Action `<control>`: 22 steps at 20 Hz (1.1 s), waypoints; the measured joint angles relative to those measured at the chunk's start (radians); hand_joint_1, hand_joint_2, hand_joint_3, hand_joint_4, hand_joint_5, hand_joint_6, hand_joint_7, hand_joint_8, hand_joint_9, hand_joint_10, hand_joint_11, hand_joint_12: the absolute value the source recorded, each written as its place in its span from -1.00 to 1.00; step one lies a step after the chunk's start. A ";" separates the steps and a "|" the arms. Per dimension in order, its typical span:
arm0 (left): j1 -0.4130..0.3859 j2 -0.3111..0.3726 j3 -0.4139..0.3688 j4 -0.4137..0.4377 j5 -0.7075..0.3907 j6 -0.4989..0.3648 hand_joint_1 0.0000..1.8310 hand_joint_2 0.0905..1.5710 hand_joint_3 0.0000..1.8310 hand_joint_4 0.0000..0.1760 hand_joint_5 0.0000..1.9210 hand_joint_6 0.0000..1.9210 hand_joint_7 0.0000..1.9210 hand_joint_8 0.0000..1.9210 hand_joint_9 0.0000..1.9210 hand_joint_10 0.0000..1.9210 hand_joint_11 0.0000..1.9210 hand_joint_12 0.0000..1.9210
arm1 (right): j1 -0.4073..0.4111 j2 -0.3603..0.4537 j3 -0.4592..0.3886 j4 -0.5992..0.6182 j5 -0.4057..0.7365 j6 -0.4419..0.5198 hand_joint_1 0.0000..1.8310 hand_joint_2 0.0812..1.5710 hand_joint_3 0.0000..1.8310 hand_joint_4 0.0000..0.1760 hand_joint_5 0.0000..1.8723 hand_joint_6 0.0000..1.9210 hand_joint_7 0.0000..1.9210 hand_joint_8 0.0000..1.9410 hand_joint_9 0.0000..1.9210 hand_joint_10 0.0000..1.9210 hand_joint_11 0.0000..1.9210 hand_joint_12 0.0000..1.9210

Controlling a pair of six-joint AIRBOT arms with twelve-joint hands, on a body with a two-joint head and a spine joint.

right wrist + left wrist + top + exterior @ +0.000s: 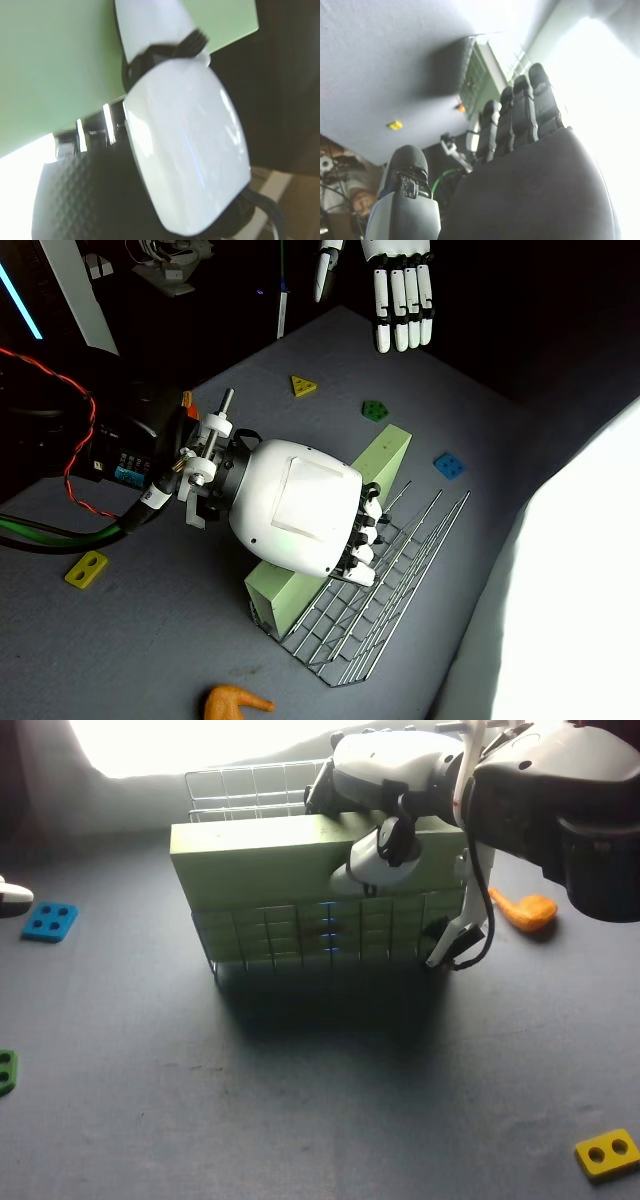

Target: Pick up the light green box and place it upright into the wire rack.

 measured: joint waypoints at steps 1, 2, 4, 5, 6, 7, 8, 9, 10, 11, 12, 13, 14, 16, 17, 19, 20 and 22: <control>0.000 0.000 0.000 0.001 0.000 0.000 -0.85 0.54 -1.00 -0.44 -0.91 -1.00 -0.94 -1.00 -0.94 -1.00 -1.00 -0.81 | 0.000 0.000 0.002 -0.002 -0.001 0.000 0.33 0.44 -1.00 -1.00 0.01 -0.02 -0.07 0.34 -0.18 0.37 -0.41 0.73; 0.000 0.000 0.000 0.000 0.000 0.000 -0.85 0.54 -1.00 -0.44 -0.91 -1.00 -0.94 -1.00 -0.94 -1.00 -1.00 -0.81 | 0.000 -0.001 0.002 -0.002 0.000 0.000 0.33 0.44 -1.00 -1.00 0.01 -0.02 -0.07 0.34 -0.18 0.37 -0.41 0.73; 0.000 0.000 0.000 0.001 0.000 0.000 -0.84 0.54 -1.00 -0.48 -0.91 -1.00 -0.96 -1.00 -0.95 -1.00 -1.00 -0.80 | 0.000 -0.002 0.002 -0.002 -0.001 0.001 0.31 0.44 -1.00 -0.94 -0.01 0.13 -0.09 0.21 -0.20 0.23 -0.49 0.74; 0.000 0.000 0.000 0.000 0.000 0.000 -0.84 0.54 -1.00 -0.49 -0.91 -1.00 -0.96 -1.00 -0.95 -1.00 -1.00 -0.79 | 0.000 -0.002 0.002 -0.002 -0.001 0.001 0.31 0.44 -1.00 -0.78 -0.02 0.16 -0.09 0.19 -0.20 0.21 -0.51 0.74; 0.000 0.000 0.000 0.000 0.000 0.000 -0.84 0.54 -1.00 -0.49 -0.91 -1.00 -0.96 -1.00 -0.95 -1.00 -1.00 -0.79 | 0.000 -0.002 0.002 -0.002 -0.001 0.001 0.31 0.44 -1.00 -0.76 -0.02 0.16 -0.09 0.18 -0.20 0.20 -0.52 0.74; 0.000 0.000 0.000 0.001 0.000 0.000 -0.82 0.54 -1.00 -0.50 -0.91 -1.00 -0.96 -1.00 -0.95 -1.00 -1.00 -0.77 | 0.000 -0.002 0.002 -0.002 -0.001 0.001 0.29 0.49 -0.99 -0.82 -0.15 0.33 -0.09 0.20 -0.27 0.14 -0.63 0.77; 0.000 0.000 0.000 0.000 0.000 0.000 -0.83 0.54 -1.00 -0.49 -0.90 -1.00 -0.95 -1.00 -0.94 -1.00 -1.00 -0.81 | 0.000 -0.002 0.002 -0.002 0.000 0.001 0.27 0.35 -1.00 -1.00 -0.43 -0.21 -0.33 -0.26 -0.45 0.06 -0.82 0.77; 0.000 0.000 0.000 0.000 0.000 0.000 -0.82 0.54 -1.00 -0.50 -0.90 -1.00 -0.94 -1.00 -0.95 -1.00 -1.00 -0.82 | 0.000 -0.002 0.002 -0.002 -0.002 0.001 0.27 0.31 -1.00 -1.00 -0.46 -0.47 -0.34 -0.51 -0.50 0.03 -0.87 0.76; 0.000 0.000 0.000 0.000 0.000 0.000 -0.82 0.54 -1.00 -0.52 -0.89 -0.99 -0.94 -1.00 -0.94 -1.00 -1.00 -0.82 | 0.000 -0.002 0.002 -0.002 -0.002 0.002 0.25 0.30 -1.00 -1.00 -0.44 -0.61 -0.32 -0.66 -0.51 -0.02 -0.87 0.73; 0.000 0.000 0.000 0.000 0.000 0.000 -0.82 0.54 -1.00 -0.53 -0.89 -0.99 -0.94 -1.00 -0.95 -1.00 -1.00 -0.82 | 0.000 -0.002 0.002 -0.003 -0.001 0.004 0.24 0.29 -1.00 -1.00 -0.44 -0.70 -0.30 -0.76 -0.53 -0.03 -0.91 0.75; 0.000 0.000 0.000 0.000 0.000 0.000 -0.84 0.55 -1.00 -0.54 -0.89 -1.00 -0.94 -1.00 -0.95 -1.00 -1.00 -0.82 | 0.000 -0.002 0.002 -0.005 0.000 0.004 0.23 0.29 -1.00 -1.00 -0.43 -0.75 -0.30 -0.82 -0.56 -0.02 -0.93 0.76; 0.000 0.000 0.000 0.000 0.000 0.000 -0.85 0.56 -1.00 -0.56 -0.89 -1.00 -0.94 -1.00 -0.95 -1.00 -1.00 -0.84 | 0.000 -0.002 0.002 -0.005 -0.001 0.005 0.21 0.29 -1.00 -1.00 -0.45 -0.77 -0.32 -0.85 -0.59 -0.03 -0.94 0.75; 0.000 0.000 0.000 0.001 0.000 0.000 -0.84 0.56 -1.00 -0.58 -0.89 -1.00 -0.94 -1.00 -0.95 -1.00 -1.00 -0.83 | 0.000 -0.002 0.002 -0.004 -0.002 0.004 0.21 0.30 -1.00 -1.00 -0.47 -0.78 -0.34 -0.86 -0.61 -0.03 -0.95 0.75; 0.000 0.000 0.000 0.000 0.000 0.000 -0.88 0.56 -1.00 -0.54 -0.91 -1.00 -0.95 -1.00 -0.95 -1.00 -1.00 -0.86 | 0.002 -0.002 0.002 -0.005 -0.002 0.004 0.21 0.30 -1.00 -1.00 -0.49 -0.80 -0.36 -0.89 -0.64 -0.01 -0.98 0.75; 0.000 0.000 0.000 0.001 0.000 0.000 -0.85 0.56 -1.00 -0.53 -0.90 -1.00 -0.94 -1.00 -0.94 -1.00 -1.00 -0.83 | 0.002 -0.002 0.002 -0.005 -0.002 0.005 0.23 0.28 -1.00 -1.00 -0.48 -0.81 -0.35 -0.89 -0.63 -0.01 -0.96 0.75; 0.000 0.000 0.000 0.000 0.000 0.000 -0.86 0.56 -1.00 -0.51 -0.91 -1.00 -0.94 -1.00 -0.95 -1.00 -1.00 -0.82 | 0.003 -0.002 0.002 -0.004 -0.006 0.005 0.23 0.27 -1.00 -1.00 -0.47 -0.81 -0.34 -0.90 -0.62 0.00 -0.95 0.74; 0.000 0.000 0.000 0.000 0.000 0.000 -0.85 0.55 -1.00 -0.55 -0.89 -0.99 -0.93 -1.00 -0.95 -1.00 -1.00 -0.80 | 0.004 -0.002 0.002 -0.004 -0.008 0.005 0.23 0.27 -1.00 -1.00 -0.46 -0.81 -0.33 -0.90 -0.62 -0.01 -0.94 0.73; 0.000 0.000 0.000 0.000 0.000 0.000 -0.85 0.55 -1.00 -0.51 -0.89 -1.00 -0.94 -1.00 -0.95 -1.00 -1.00 -0.82 | 0.015 0.004 0.002 -0.001 -0.015 0.006 0.23 0.28 -1.00 -1.00 -0.47 -0.83 -0.34 -0.91 -0.62 0.00 -0.96 0.74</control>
